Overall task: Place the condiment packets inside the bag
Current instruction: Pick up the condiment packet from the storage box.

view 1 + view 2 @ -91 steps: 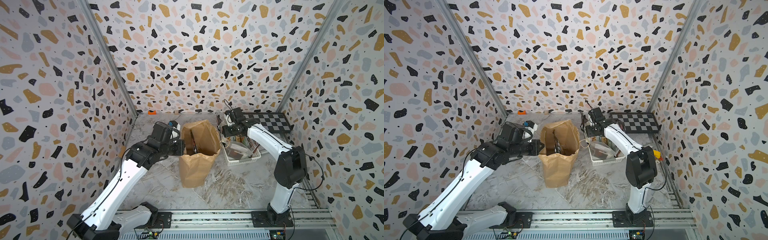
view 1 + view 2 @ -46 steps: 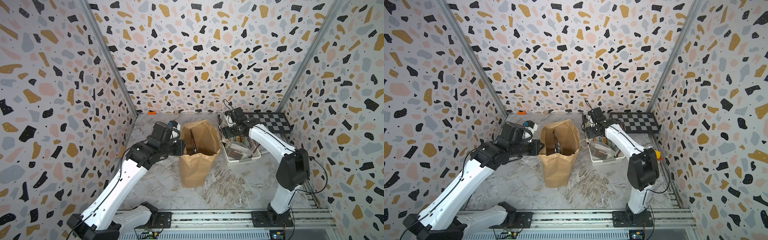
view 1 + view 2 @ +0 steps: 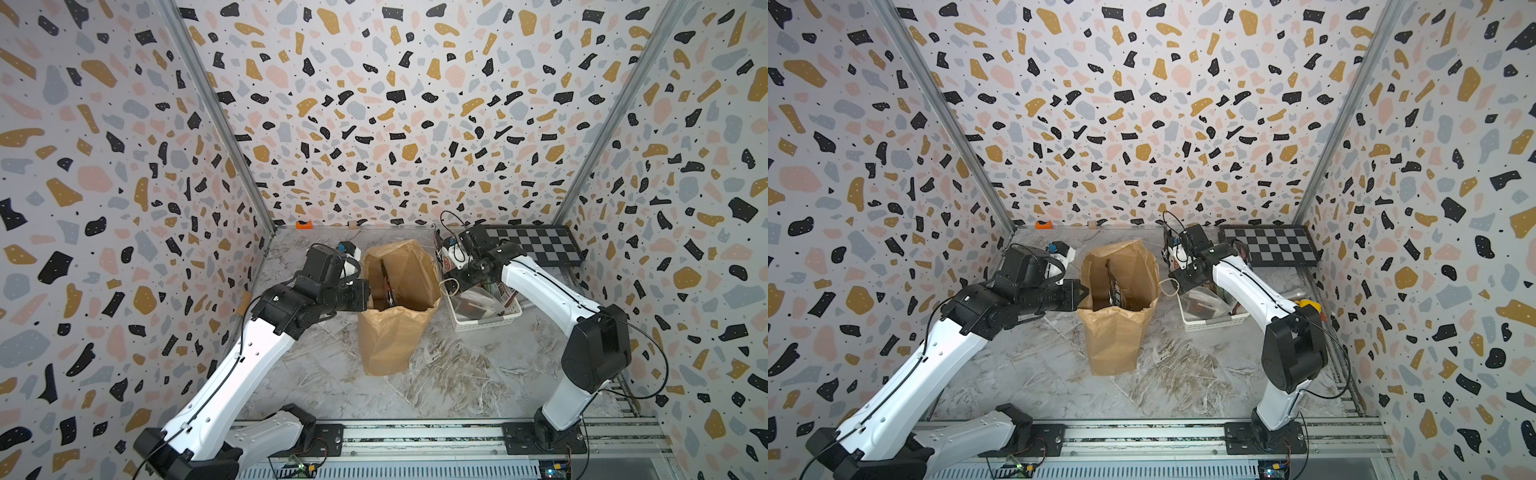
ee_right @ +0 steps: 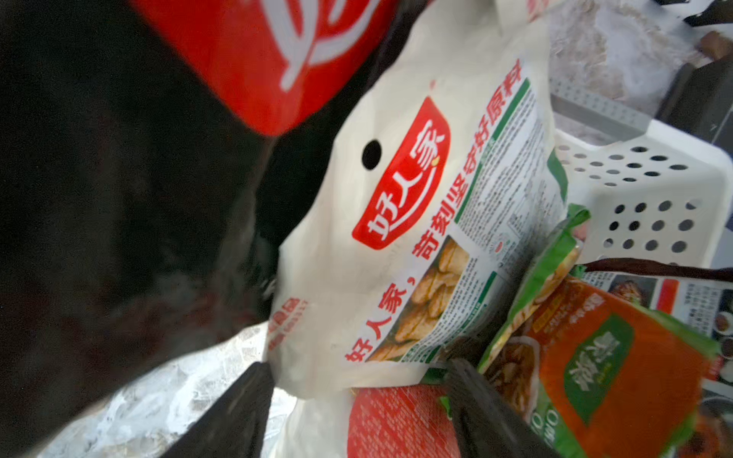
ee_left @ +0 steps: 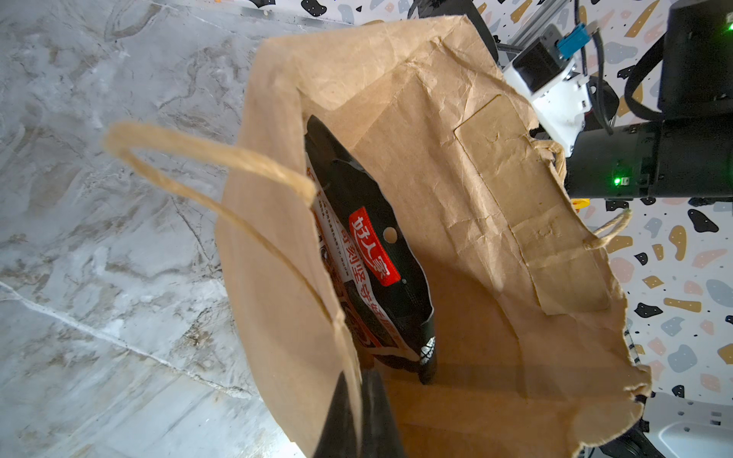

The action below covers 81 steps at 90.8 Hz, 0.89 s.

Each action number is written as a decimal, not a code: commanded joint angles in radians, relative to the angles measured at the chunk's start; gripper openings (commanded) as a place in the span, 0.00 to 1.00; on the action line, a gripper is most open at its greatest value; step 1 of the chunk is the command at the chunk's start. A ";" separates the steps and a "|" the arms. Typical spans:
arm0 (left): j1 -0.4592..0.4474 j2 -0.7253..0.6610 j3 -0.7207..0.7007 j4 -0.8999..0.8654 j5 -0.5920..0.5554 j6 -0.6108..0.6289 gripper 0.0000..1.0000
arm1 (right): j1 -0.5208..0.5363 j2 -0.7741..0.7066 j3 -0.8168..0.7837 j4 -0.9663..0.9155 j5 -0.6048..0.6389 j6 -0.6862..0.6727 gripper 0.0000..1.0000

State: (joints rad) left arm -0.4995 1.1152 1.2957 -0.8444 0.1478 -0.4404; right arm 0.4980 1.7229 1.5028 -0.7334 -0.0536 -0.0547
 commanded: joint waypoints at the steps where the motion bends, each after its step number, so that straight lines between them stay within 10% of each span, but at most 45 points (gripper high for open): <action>1: -0.002 0.000 -0.014 0.022 -0.006 0.012 0.00 | 0.003 -0.039 -0.013 -0.022 -0.017 -0.054 0.75; 56: -0.002 -0.001 -0.014 0.019 -0.011 0.017 0.00 | 0.018 -0.194 -0.258 0.426 0.389 0.076 0.66; 81: -0.001 -0.007 -0.015 0.017 -0.009 0.019 0.00 | -0.091 -0.199 -0.217 0.386 0.279 0.230 0.62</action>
State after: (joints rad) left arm -0.4995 1.1149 1.2919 -0.8444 0.1478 -0.4374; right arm 0.4450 1.5127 1.2388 -0.3424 0.2512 0.0929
